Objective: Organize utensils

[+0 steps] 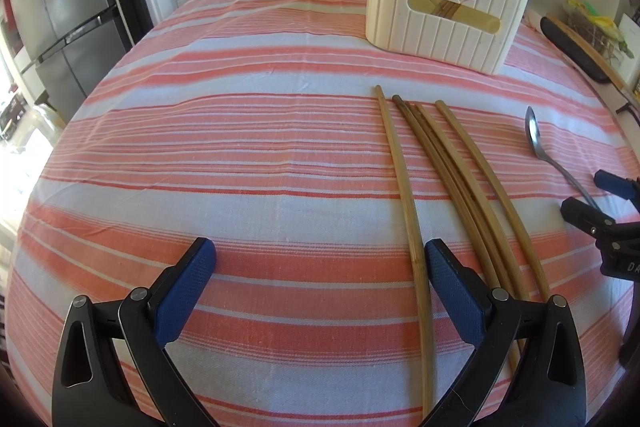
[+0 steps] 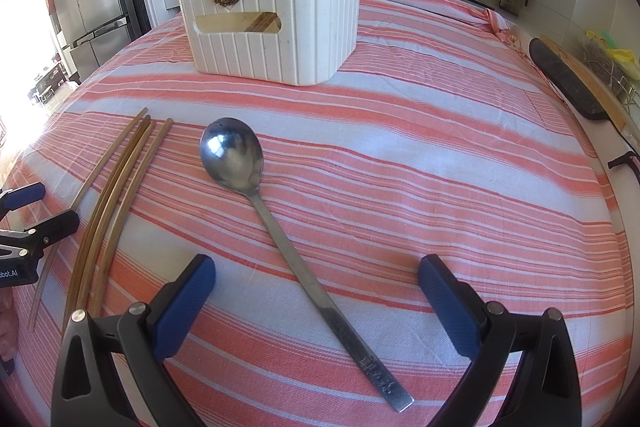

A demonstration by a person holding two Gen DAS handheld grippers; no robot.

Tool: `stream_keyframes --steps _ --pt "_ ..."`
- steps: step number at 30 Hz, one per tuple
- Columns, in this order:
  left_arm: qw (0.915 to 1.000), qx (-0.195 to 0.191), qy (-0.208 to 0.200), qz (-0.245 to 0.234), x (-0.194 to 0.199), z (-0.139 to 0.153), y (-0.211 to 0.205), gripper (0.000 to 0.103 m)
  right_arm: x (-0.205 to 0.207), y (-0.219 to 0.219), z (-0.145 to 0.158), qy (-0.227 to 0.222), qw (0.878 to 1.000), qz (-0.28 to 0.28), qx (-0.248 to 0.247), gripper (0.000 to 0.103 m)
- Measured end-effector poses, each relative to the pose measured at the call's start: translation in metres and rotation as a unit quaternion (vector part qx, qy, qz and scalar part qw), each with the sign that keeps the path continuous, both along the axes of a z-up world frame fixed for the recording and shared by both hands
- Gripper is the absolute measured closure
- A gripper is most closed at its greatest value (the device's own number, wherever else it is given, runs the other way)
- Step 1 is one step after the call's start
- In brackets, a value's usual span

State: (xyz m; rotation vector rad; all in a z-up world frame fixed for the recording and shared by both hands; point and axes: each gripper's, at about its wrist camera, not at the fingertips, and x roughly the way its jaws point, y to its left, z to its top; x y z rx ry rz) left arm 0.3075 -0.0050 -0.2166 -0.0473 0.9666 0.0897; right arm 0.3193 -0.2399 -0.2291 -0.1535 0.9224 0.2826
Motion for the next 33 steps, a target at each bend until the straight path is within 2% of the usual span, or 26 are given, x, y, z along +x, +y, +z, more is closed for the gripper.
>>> stream_keyframes --steps 21,33 --pt "1.0000 -0.003 0.004 -0.008 0.001 -0.001 -0.002 0.000 0.000 0.000 0.000 0.000 1.000 0.000 0.000 0.000" --pt "0.9975 -0.002 0.027 -0.065 0.010 0.002 0.003 0.000 0.005 0.002 0.001 0.005 1.000 0.007 -0.004 0.000"
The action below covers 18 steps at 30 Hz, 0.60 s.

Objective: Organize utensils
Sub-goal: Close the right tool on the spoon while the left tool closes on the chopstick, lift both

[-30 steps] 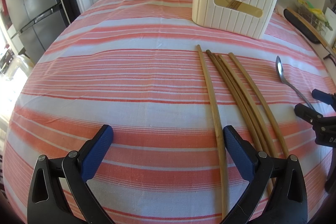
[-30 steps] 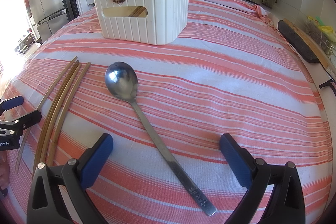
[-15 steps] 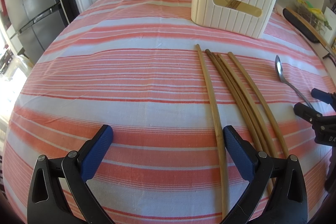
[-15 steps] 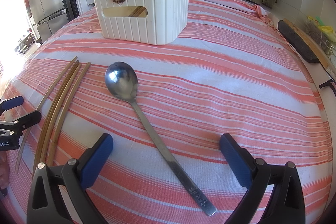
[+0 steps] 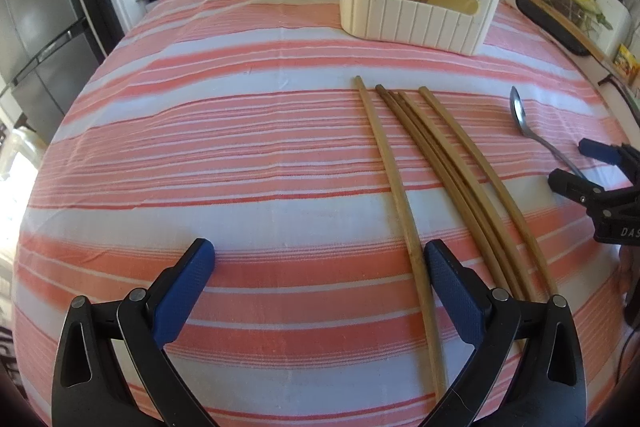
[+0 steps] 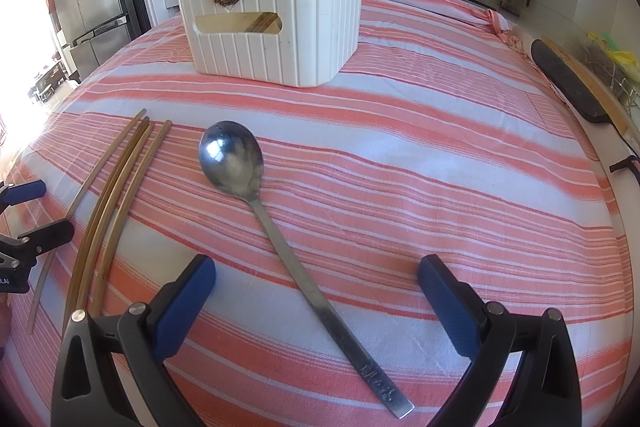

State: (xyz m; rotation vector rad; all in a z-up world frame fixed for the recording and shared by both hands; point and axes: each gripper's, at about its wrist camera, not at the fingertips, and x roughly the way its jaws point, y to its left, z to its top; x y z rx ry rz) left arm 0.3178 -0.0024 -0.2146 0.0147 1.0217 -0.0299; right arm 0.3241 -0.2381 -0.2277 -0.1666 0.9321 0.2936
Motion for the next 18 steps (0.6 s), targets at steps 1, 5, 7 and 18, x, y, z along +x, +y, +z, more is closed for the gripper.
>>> stream_keyframes --steps 1,5,7,18 --pt "1.0000 0.001 0.006 -0.006 0.003 0.000 0.000 0.000 0.003 0.001 0.001 0.009 1.000 0.010 -0.004 0.000" --pt "0.9987 0.005 0.035 -0.037 0.021 0.001 0.002 0.001 0.021 0.007 0.004 0.060 0.997 0.039 -0.024 0.000" --pt "0.9978 0.006 0.047 -0.047 0.032 0.002 0.003 0.003 0.030 0.015 0.007 0.077 0.995 0.058 -0.029 0.009" --pt "0.9963 -0.002 0.053 -0.067 0.074 0.013 -0.015 0.068 0.055 0.056 0.012 0.048 0.991 0.126 -0.026 0.056"
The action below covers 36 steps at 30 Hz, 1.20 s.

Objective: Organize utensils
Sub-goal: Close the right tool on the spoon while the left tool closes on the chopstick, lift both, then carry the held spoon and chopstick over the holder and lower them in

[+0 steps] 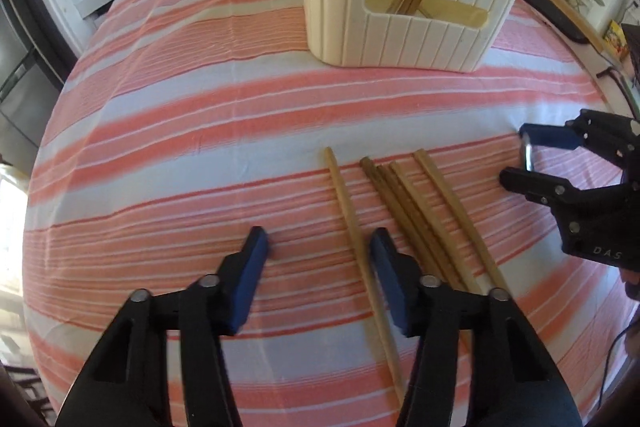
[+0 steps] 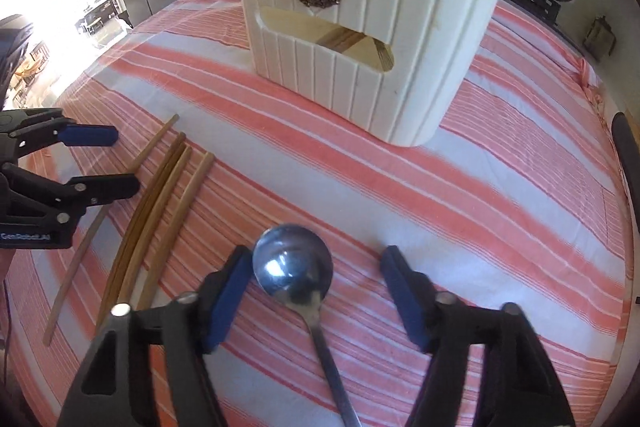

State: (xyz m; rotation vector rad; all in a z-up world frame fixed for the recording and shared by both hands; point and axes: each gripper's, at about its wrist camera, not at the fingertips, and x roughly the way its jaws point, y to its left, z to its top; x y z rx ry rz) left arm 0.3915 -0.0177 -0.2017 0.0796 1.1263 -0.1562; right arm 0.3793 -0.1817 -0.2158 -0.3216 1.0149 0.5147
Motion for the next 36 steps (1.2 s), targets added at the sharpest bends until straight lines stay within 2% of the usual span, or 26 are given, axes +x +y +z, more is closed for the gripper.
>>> stream_keyframes --steps 1,2,3,5,9,12,16,21,29,36 --pt "1.0000 0.002 -0.004 -0.004 0.000 0.001 -0.004 0.075 -0.002 0.001 0.000 -0.006 1.000 -0.002 0.000 0.069" --pt "0.9999 0.001 -0.009 -0.009 0.000 0.002 -0.008 0.092 -0.002 0.000 0.002 -0.009 1.000 -0.005 0.002 0.071" --pt "0.9999 -0.004 -0.014 -0.010 0.000 0.002 -0.010 0.096 -0.004 -0.001 0.002 -0.012 1.000 -0.007 0.005 0.071" --pt "0.9996 -0.010 -0.025 -0.003 -0.003 0.002 -0.011 0.099 -0.008 -0.004 0.004 -0.020 1.000 -0.013 0.018 0.071" --pt "0.9966 -0.055 -0.055 0.026 -0.018 0.021 0.003 0.099 -0.022 -0.022 0.024 -0.035 0.997 -0.027 0.069 0.072" --pt "0.9907 -0.092 -0.093 0.038 -0.037 0.053 0.015 0.099 -0.038 -0.035 0.051 -0.056 0.993 -0.022 0.106 0.072" --pt "0.9795 -0.146 -0.137 0.026 -0.068 0.098 0.027 0.099 -0.063 -0.047 0.089 -0.085 0.986 -0.016 0.141 0.078" --pt "0.9714 -0.161 -0.174 0.012 -0.096 0.133 0.033 0.099 -0.093 -0.061 0.123 -0.119 0.978 -0.018 0.170 0.091" --pt "0.9680 -0.172 -0.183 0.012 -0.107 0.142 0.041 0.099 -0.103 -0.082 0.123 -0.106 0.973 -0.052 0.200 0.096" --pt "0.9591 -0.193 -0.206 0.009 -0.107 0.167 0.051 0.099 -0.107 -0.108 0.150 -0.083 0.941 -0.080 0.317 0.096"
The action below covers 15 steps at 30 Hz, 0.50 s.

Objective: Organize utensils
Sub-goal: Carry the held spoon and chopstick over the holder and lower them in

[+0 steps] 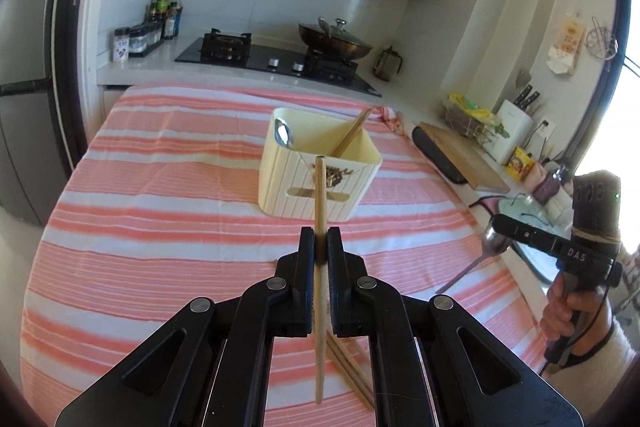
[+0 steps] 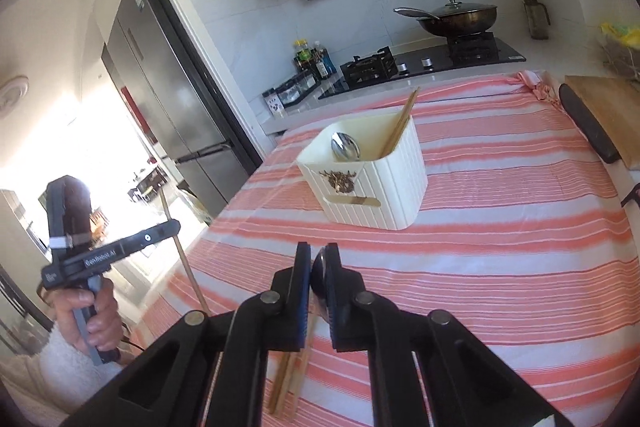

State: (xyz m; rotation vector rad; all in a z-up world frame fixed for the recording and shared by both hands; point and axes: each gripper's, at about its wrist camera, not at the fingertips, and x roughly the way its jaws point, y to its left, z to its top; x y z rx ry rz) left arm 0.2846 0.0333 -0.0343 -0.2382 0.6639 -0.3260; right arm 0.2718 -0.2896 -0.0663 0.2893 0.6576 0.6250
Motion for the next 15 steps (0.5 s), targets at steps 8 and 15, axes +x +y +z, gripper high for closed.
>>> stream_keyframes --steps 8,15 --pt "0.9988 -0.026 -0.040 -0.003 0.026 0.058 0.007 0.099 0.017 0.001 0.055 -0.034 0.997 0.006 0.073 0.095" --pt "0.9895 -0.007 -0.143 0.018 0.073 0.141 -0.010 0.099 0.065 0.016 0.107 -0.091 0.991 0.002 0.099 0.096"
